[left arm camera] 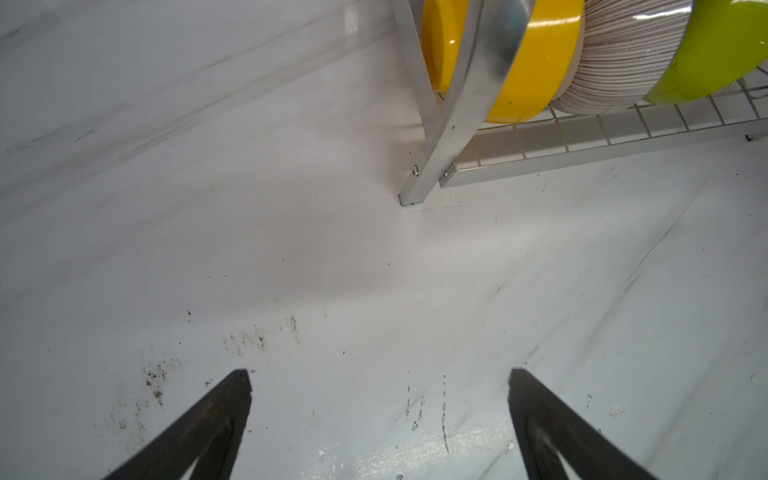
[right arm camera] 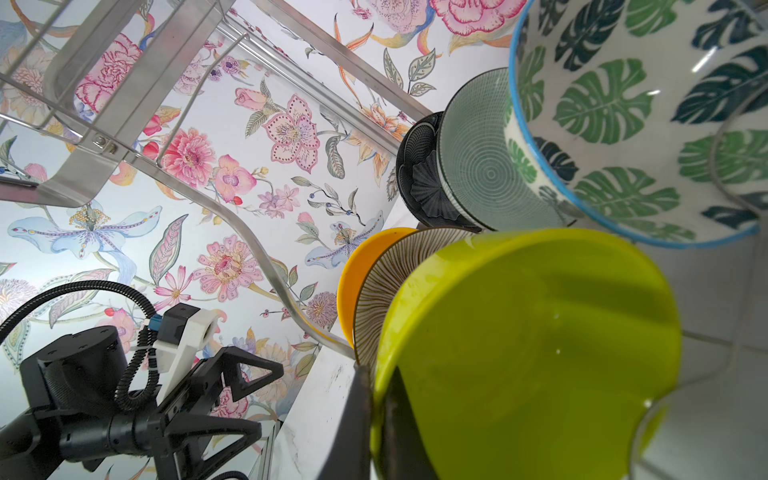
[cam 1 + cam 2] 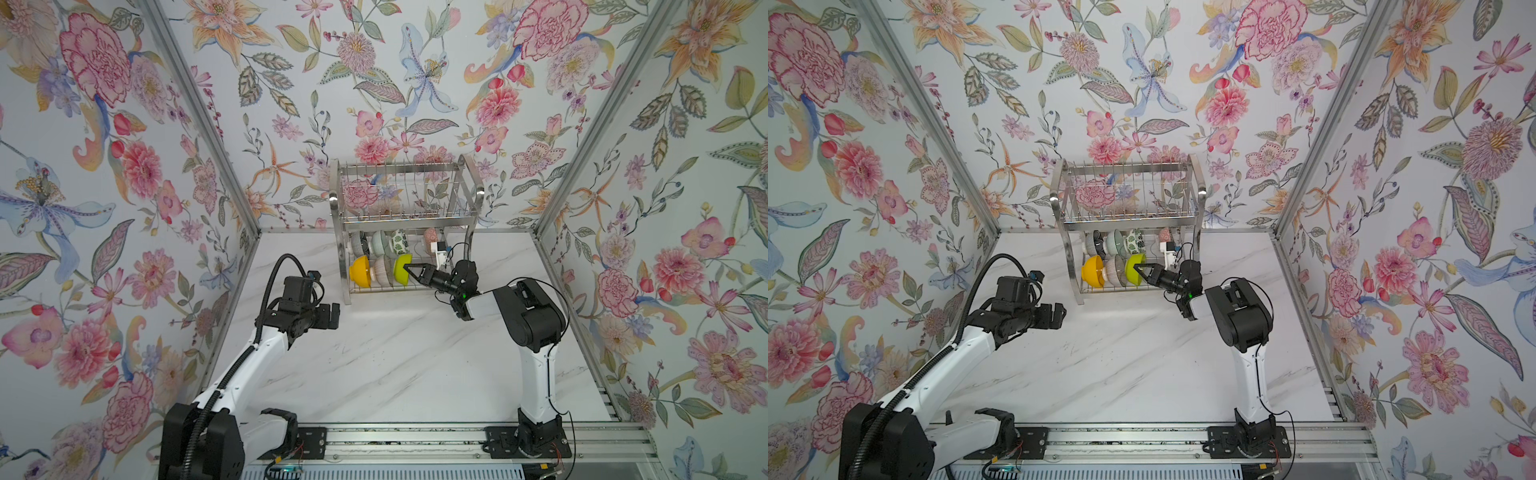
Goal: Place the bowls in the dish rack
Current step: 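Lower the lime-green bowl upright beside the purple-striped bowl in the rack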
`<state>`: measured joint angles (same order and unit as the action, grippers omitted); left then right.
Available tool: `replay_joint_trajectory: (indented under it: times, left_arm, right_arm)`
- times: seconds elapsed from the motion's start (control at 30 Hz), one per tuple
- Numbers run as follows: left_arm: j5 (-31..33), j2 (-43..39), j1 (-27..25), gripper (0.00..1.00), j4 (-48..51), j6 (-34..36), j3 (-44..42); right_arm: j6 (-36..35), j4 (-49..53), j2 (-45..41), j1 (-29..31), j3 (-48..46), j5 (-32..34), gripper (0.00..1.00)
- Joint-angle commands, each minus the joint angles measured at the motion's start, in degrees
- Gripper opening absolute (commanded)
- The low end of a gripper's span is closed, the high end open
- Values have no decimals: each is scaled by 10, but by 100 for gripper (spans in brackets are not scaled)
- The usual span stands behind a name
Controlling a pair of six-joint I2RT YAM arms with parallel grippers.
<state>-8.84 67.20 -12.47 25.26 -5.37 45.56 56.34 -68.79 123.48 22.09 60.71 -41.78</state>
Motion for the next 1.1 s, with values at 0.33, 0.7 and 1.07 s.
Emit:
replay_joint_trajectory:
  times: [0.33,0.7,1.07]
  left_arm:
    - [-7,7,-6,99,0,9,4]
    - [-6,3,-7,99,1,10,2]
    - [-1,-5,-7,99,1,11,1]
  right_arm:
    - [-17,9,-10,-12,-13,-2,8]
    - [-53,53,-37,-11,-23,30,19]
    - [-89,95,-70,-11,-40,72,26]
